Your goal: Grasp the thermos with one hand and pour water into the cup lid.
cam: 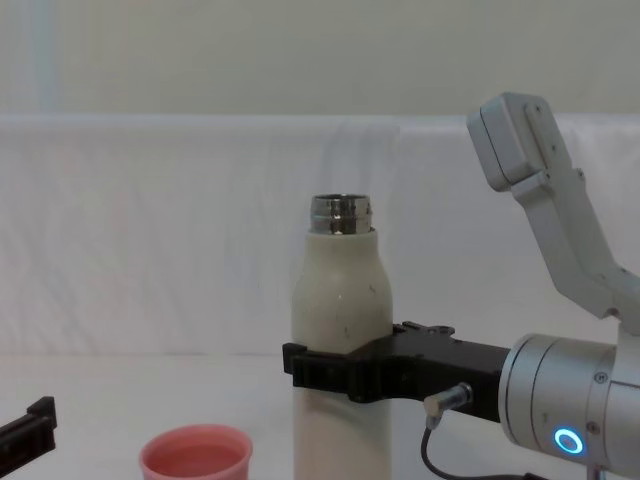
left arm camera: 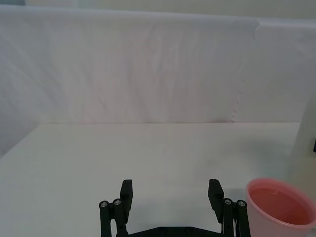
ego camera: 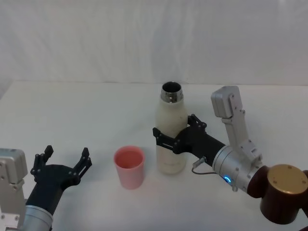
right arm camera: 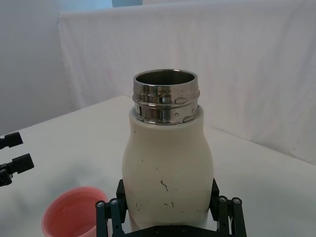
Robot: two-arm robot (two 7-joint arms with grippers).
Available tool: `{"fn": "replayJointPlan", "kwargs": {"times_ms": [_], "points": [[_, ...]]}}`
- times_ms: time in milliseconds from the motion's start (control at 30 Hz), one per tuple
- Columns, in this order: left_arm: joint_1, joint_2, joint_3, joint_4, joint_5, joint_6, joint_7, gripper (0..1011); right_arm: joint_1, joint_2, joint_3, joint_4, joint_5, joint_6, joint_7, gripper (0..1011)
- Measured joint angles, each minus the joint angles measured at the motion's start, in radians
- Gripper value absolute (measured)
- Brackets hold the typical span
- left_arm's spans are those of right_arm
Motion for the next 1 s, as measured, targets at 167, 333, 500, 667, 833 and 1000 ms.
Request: {"fn": "replayJointPlan", "kwargs": {"times_ms": [167, 333, 500, 667, 833, 1000], "points": [[0.000, 0.000, 0.000, 0.000, 0.000, 0.000, 0.000, 1001, 0.002, 0.009, -0.009, 0.003, 0.011, -0.005, -0.004, 957], [0.000, 0.000, 0.000, 0.000, 0.000, 0.000, 0.000, 1001, 0.004, 0.017, -0.020, 0.005, 0.022, -0.009, -0.013, 957], [0.000, 0.000, 0.000, 0.000, 0.000, 0.000, 0.000, 1001, 0.006, 0.026, -0.031, 0.006, 0.034, -0.010, -0.023, 957], [0.000, 0.000, 0.000, 0.000, 0.000, 0.000, 0.000, 1001, 0.006, 0.034, -0.038, 0.005, 0.043, -0.012, -0.031, 957], [0.000, 0.000, 0.000, 0.000, 0.000, 0.000, 0.000, 1001, 0.007, 0.044, -0.047, 0.005, 0.056, -0.014, -0.039, 957], [0.000, 0.000, 0.000, 0.000, 0.000, 0.000, 0.000, 1001, 0.008, 0.051, -0.055, 0.005, 0.068, -0.014, -0.045, 957]]}}
